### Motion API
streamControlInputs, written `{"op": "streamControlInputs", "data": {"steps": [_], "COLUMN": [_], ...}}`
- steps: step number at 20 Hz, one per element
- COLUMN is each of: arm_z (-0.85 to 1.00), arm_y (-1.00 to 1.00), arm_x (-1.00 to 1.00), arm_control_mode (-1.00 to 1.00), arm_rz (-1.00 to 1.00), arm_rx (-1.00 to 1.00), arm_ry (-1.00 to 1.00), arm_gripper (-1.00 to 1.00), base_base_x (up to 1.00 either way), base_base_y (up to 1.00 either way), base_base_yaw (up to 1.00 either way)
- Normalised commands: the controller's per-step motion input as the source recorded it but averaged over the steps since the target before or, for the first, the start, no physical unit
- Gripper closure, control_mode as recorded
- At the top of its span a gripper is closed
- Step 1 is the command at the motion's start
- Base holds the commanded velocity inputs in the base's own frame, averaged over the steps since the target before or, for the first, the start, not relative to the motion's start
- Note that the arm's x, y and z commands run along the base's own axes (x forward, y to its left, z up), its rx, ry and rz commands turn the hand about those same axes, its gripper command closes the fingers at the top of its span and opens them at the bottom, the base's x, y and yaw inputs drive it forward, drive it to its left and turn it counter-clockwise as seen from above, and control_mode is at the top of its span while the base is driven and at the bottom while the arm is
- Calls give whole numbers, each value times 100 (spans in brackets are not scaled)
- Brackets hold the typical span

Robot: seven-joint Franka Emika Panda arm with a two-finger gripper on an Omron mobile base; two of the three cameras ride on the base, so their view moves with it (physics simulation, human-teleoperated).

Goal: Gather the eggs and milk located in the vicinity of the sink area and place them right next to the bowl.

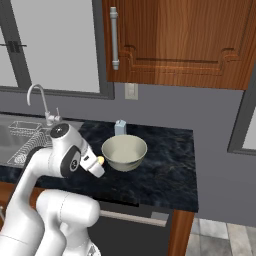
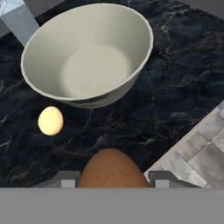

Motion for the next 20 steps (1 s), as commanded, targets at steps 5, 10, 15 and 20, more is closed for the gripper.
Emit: {"op": "streamControlInputs", "data": {"steps": [5, 10, 15, 20], "arm_z": [-55, -45, -26, -21], "arm_y": [-7, -2, 0, 0], "arm_x": [-29, -13, 0, 4], "arm_control_mode": [-100, -100, -100, -100], "arm_rz": [0, 0, 0, 0], "arm_rx": [0, 0, 0, 0], "arm_ry": [-6, -8, -10, -10], "arm_gripper": [100, 100, 100, 100], "base_base_x": [0, 0, 0, 0], "base_base_y": [0, 0, 0, 0], "base_base_yaw": [0, 0, 0, 0]}}
